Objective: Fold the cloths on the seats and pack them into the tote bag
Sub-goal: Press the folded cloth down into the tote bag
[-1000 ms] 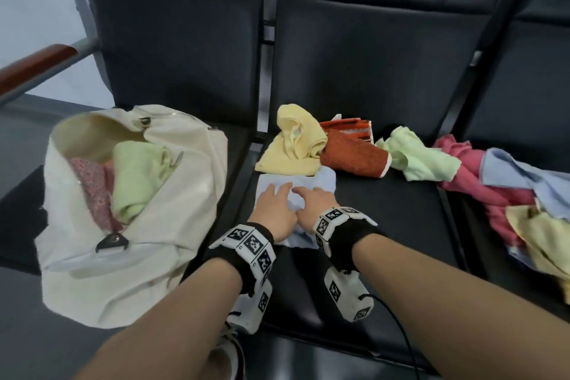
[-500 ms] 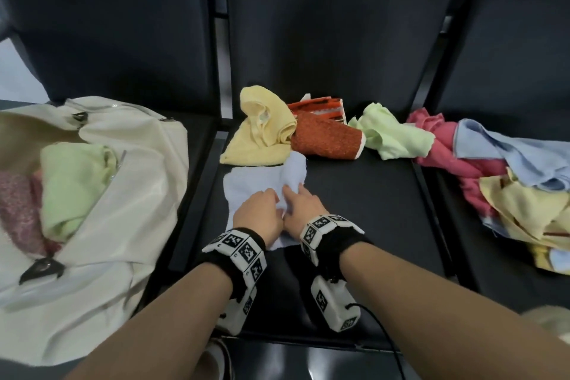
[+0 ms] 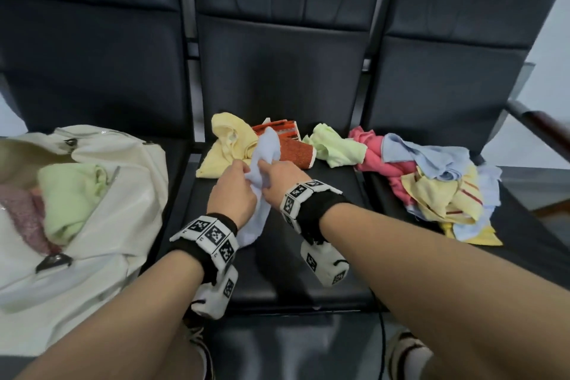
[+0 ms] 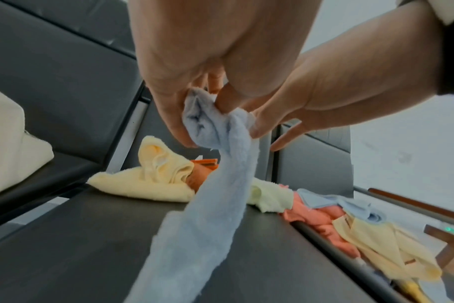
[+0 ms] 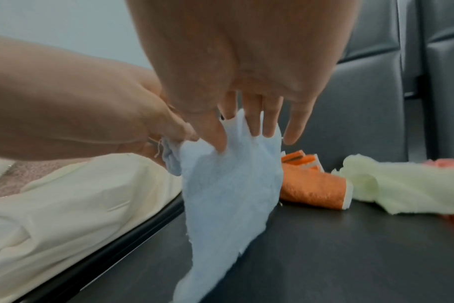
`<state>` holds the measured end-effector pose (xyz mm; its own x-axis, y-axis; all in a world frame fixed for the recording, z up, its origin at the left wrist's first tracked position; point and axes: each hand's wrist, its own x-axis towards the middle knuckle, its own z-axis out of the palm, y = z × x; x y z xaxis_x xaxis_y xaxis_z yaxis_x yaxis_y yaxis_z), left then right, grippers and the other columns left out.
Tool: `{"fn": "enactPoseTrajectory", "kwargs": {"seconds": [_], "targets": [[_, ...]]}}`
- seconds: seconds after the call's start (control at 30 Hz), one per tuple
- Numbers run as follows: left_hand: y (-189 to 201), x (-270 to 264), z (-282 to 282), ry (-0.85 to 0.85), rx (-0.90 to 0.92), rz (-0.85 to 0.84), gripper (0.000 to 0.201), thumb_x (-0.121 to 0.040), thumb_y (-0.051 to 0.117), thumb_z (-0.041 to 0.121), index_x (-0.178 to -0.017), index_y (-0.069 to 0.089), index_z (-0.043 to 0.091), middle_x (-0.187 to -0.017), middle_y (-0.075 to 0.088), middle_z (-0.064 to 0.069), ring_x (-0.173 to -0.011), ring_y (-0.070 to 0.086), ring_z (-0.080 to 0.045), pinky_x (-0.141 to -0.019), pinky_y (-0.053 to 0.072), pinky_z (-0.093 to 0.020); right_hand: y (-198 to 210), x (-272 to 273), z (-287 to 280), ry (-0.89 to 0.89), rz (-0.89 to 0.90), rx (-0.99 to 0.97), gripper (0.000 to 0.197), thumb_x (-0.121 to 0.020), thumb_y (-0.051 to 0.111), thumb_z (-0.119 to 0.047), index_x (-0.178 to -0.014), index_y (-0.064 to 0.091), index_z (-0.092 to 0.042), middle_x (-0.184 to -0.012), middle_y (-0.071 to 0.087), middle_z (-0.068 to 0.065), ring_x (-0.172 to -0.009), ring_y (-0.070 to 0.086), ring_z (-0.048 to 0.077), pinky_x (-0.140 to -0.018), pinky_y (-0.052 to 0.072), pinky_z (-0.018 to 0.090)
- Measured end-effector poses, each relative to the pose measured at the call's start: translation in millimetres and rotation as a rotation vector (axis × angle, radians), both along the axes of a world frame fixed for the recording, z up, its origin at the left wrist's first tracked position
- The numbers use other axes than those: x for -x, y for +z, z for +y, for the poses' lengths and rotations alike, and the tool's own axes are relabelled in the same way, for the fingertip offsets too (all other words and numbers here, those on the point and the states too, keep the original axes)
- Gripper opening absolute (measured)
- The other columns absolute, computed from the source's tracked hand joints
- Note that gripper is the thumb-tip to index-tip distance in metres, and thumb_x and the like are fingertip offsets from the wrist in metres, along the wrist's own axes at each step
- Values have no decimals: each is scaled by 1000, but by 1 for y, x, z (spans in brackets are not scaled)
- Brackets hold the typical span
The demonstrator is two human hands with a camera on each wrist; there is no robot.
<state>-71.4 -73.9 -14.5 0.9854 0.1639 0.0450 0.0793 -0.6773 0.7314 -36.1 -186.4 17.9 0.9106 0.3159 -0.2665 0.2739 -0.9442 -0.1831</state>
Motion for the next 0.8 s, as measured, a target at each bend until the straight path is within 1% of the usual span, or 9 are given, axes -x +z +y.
{"fn": "enactPoseTrajectory", "kwargs": {"seconds": [0.1,0.2,0.3,0.37,0.47,0.57,0.67,0.73,0.8], "targets": [[26,9,1,-8,60,-84,10,-96,50,10,-105,52,15,-98,63,-8,-85,59,-21,-68,41,-28,39,8,-2,27,-21,85,43,-98,46,-26,-139,41,-15,-120,56,13,-113,56,32,-93,49,40],[53,19,-1,-7,93,-187,7,-97,49,9,-101,51,15,-88,60,-3,-74,54,-14,-58,34,-16,71,14,-3,-23,-101,143,34,-97,46,-30,-129,53,-20,-96,51,4,-101,58,26,-77,48,37],[79,27,-7,-13,130,-259,9,-97,47,8,-98,51,16,-82,56,3,-69,50,-4,-55,37,-10,104,21,-10,-95,-110,143,32,-93,48,-34,-123,56,-23,-86,50,-2,-90,55,23,-70,41,35],[93,30,-14,-23,190,-284,9,-97,48,9,-101,54,14,-88,61,0,-73,54,-5,-54,37,-10,126,27,-21,-103,-155,151,30,-94,50,-32,-122,58,-25,-99,55,0,-92,56,23,-72,43,34],[111,34,-26,-25,259,-303,13,-97,49,10,-107,57,13,-93,62,-3,-75,57,-6,-53,40,-6,145,35,-39,-103,-248,121,34,-96,52,-30,-128,59,-29,-122,53,3,-106,60,25,-81,46,34],[123,39,-35,-48,260,-309,17,-97,47,9,-110,58,13,-100,63,-4,-82,59,-11,-65,46,-15,151,42,-54,-118,-296,24,34,-96,50,-32,-128,61,-32,-123,55,2,-108,60,25,-84,49,34],[125,40,-40,-68,219,-291,22,-97,44,7,-108,60,16,-106,65,-3,-94,60,-17,-80,51,-30,150,48,-69,-120,-238,-103,29,-95,51,-36,-120,67,-35,-110,65,1,-92,64,26,-73,50,32],[127,43,-44,-69,221,-290,22,-97,45,7,-109,60,18,-106,64,-2,-96,61,-17,-81,51,-30,154,47,-77,-115,-197,-179,29,-95,52,-34,-118,70,-31,-110,68,3,-90,66,25,-71,51,31],[125,44,-48,-49,255,-297,21,-98,48,11,-117,58,17,-107,62,0,-94,62,-16,-74,51,-21,157,44,-82,-110,-189,-235,27,-97,53,-30,-117,70,-26,-110,69,5,-90,65,23,-72,51,30]]}}
